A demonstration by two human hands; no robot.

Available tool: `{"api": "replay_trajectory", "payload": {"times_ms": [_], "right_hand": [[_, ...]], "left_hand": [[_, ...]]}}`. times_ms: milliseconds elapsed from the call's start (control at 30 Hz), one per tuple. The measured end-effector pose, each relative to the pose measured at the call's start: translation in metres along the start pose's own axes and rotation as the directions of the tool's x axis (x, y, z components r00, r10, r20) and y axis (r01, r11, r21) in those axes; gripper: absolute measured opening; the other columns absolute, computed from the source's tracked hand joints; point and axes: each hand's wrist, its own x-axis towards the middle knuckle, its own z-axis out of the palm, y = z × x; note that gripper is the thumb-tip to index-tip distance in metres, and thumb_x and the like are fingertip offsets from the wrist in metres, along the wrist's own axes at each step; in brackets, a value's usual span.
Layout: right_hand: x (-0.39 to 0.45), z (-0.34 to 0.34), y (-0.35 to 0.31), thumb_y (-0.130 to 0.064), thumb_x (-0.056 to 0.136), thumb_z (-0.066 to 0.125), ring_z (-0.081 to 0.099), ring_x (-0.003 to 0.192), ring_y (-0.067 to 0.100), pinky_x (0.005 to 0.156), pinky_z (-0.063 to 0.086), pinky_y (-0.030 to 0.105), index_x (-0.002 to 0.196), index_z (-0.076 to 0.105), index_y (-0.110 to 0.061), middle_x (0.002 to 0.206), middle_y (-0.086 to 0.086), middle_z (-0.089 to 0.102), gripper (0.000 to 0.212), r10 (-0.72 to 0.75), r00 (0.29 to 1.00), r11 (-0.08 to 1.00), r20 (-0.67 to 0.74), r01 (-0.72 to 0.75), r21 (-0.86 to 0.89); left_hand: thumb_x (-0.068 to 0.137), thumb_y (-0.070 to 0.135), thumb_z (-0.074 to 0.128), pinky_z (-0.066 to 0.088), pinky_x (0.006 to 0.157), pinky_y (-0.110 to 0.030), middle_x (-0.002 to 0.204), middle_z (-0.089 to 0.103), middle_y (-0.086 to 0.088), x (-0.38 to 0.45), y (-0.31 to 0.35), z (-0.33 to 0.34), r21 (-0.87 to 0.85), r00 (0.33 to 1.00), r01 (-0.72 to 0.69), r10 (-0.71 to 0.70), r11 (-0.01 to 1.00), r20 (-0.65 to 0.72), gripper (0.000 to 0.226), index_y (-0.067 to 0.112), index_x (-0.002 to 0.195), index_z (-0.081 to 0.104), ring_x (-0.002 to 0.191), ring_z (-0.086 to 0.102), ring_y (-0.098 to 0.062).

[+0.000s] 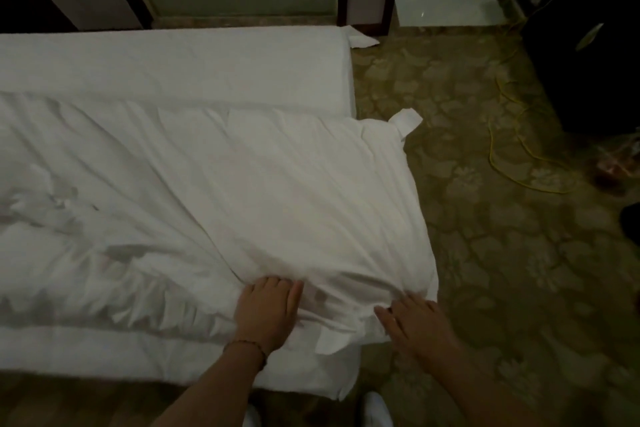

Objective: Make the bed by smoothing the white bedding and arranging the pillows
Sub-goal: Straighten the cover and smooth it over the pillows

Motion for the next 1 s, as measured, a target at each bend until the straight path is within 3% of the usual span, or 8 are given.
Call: {"api": "replay_trajectory", "payload": {"times_ms": [67, 200, 367, 500, 633, 767, 933, 1000], "right_hand": [[0.003, -0.024, -0.007, -0.072, 0.064, -0.042, 0.052, 0.119, 0.02, 0.1, 0.033, 0.038, 0.124, 0.06, -0.03, 0.121, -0.002, 0.063, 0.126, 0.021, 0.999, 0.999, -0.033, -0.022, -0.023], [0.016, -0.077, -0.027, -0.074, 0.076, -0.028, 0.052, 0.084, 0.012, 0.085, 0.04, 0.032, 0.089, 0.056, -0.028, 0.086, -0.009, 0.057, 0.097, 0.101, 0.965, 0.995, -0.24, -0.1, 0.019], [0.05, -0.132, -0.061, -0.066, 0.092, 0.003, 0.058, 0.09, 0.021, 0.078, 0.045, 0.039, 0.1, 0.065, -0.021, 0.095, -0.002, 0.062, 0.077, 0.172, 0.925, 0.979, -0.338, -0.199, -0.046], [0.071, -0.163, -0.073, -0.063, 0.097, 0.015, 0.052, 0.109, 0.021, 0.091, 0.045, 0.038, 0.118, 0.058, -0.021, 0.116, 0.0, 0.056, 0.063, 0.344, 0.877, 0.936, -0.336, -0.35, 0.045], [0.101, -0.179, -0.052, -0.074, 0.081, -0.015, 0.052, 0.105, 0.02, 0.085, 0.045, 0.036, 0.112, 0.055, -0.021, 0.114, -0.001, 0.055, 0.093, 0.438, 0.836, 0.898, -0.33, -0.424, 0.119], [0.165, -0.191, -0.01, -0.068, 0.093, 0.014, 0.049, 0.116, 0.02, 0.099, 0.041, 0.035, 0.13, 0.05, -0.018, 0.13, 0.004, 0.053, 0.072, 0.502, 0.822, 0.863, -0.268, -0.459, 0.209], [0.266, -0.191, 0.042, -0.071, 0.093, 0.021, 0.05, 0.12, 0.022, 0.103, 0.041, 0.035, 0.139, 0.041, -0.014, 0.136, 0.008, 0.049, 0.075, 0.53, 0.828, 0.823, -0.182, -0.449, 0.348], [0.303, -0.187, 0.053, -0.083, 0.082, 0.006, 0.055, 0.11, 0.021, 0.096, 0.048, 0.035, 0.129, 0.045, -0.013, 0.125, 0.009, 0.055, 0.093, 0.567, 0.803, 0.776, -0.183, -0.447, 0.444]], "left_hand": [[0.096, 0.043, 0.032, 0.049, 0.061, -0.037, 0.071, 0.06, 0.003, 0.01, -0.005, -0.019, -0.042, 0.999, 0.006, -0.008, 0.999, -0.052, 0.041, 0.025, 0.072, 0.06, 0.07, 0.061, -0.025], [0.099, 0.045, 0.028, 0.044, 0.06, -0.038, 0.073, 0.054, 0.0, 0.045, -0.021, -0.063, -0.074, 0.989, 0.06, -0.069, 0.995, -0.13, 0.044, 0.021, 0.074, 0.056, 0.071, 0.055, -0.028], [0.101, 0.052, 0.021, 0.044, 0.058, -0.035, 0.076, 0.059, 0.002, 0.075, -0.059, -0.111, -0.077, 0.991, 0.027, -0.036, 0.997, -0.127, 0.057, 0.02, 0.083, 0.065, 0.07, 0.059, -0.026], [0.102, 0.058, 0.006, 0.042, 0.057, -0.035, 0.072, 0.057, 0.0, 0.107, -0.078, -0.136, -0.079, 0.985, -0.005, -0.009, 0.997, -0.173, 0.074, 0.017, 0.079, 0.063, 0.067, 0.057, -0.027], [0.101, 0.059, 0.006, 0.046, 0.06, -0.038, 0.078, 0.059, -0.002, 0.159, -0.063, -0.135, -0.094, 0.992, -0.03, 0.018, 0.995, -0.122, 0.075, 0.015, 0.083, 0.063, 0.073, 0.059, -0.029], [0.101, 0.058, 0.015, 0.052, 0.068, -0.041, 0.091, 0.067, -0.006, 0.245, -0.025, -0.115, -0.105, 0.996, -0.04, 0.03, 0.994, -0.089, 0.07, 0.012, 0.095, 0.068, 0.087, 0.064, -0.031], [0.093, 0.063, 0.014, 0.048, 0.089, -0.047, 0.117, 0.066, -0.008, 0.351, 0.01, -0.083, -0.086, 0.999, -0.001, -0.003, 0.996, -0.047, 0.076, 0.012, 0.119, 0.065, 0.113, 0.059, -0.032], [0.093, 0.066, 0.008, 0.039, 0.102, -0.044, 0.135, 0.058, -0.003, 0.383, 0.012, -0.072, -0.031, 0.998, 0.054, -0.054, 0.998, 0.027, 0.078, 0.019, 0.136, 0.054, 0.129, 0.049, -0.026]]}}
